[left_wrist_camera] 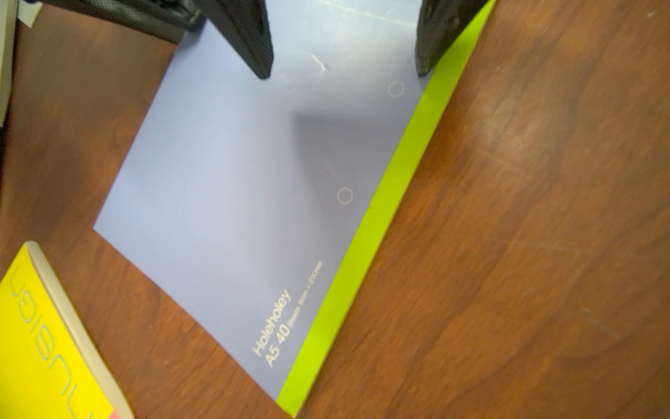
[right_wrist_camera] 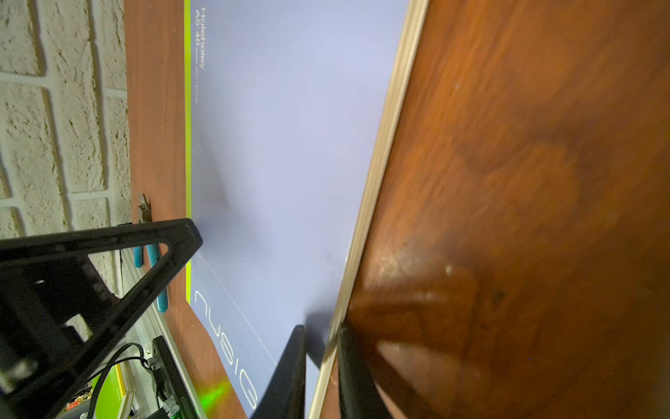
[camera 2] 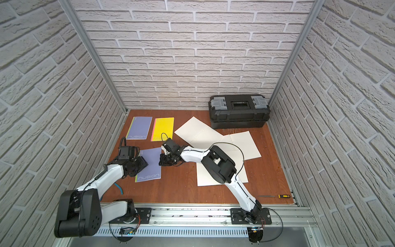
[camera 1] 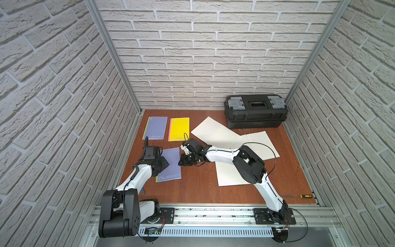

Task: Close the notebook
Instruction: Move the notebook to the center of the board.

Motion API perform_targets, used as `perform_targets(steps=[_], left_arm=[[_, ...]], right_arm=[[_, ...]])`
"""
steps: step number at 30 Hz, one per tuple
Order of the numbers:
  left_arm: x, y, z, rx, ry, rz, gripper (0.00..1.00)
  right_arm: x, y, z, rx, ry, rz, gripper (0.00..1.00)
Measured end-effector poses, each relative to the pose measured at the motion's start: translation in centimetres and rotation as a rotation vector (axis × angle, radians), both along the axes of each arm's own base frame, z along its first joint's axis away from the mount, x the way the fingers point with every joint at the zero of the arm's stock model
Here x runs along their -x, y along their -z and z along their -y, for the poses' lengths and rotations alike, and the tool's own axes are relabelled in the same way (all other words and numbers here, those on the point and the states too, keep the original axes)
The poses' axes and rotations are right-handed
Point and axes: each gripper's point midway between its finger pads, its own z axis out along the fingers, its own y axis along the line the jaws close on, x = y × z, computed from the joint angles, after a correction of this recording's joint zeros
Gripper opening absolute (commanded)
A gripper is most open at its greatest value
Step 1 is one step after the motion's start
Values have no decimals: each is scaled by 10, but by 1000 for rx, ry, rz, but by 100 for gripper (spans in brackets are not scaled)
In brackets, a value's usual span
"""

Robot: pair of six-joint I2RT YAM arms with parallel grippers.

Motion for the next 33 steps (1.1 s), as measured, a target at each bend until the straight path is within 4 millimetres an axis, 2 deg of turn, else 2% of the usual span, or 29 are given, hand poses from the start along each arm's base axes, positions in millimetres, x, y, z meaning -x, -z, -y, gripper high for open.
perform_targets(steps=[12, 25, 33], left_arm=[[-21, -1, -19, 24, -34, -8, 62], [-47, -2, -29, 51, -45, 39, 61], [-51, -3, -39, 56, -71, 60, 61]], right_arm=[[0, -1, -28, -48, -31, -5, 20], [1, -1, -35, -69, -41, -22, 20], [-5, -1, -47, -95, -48, -24, 21]])
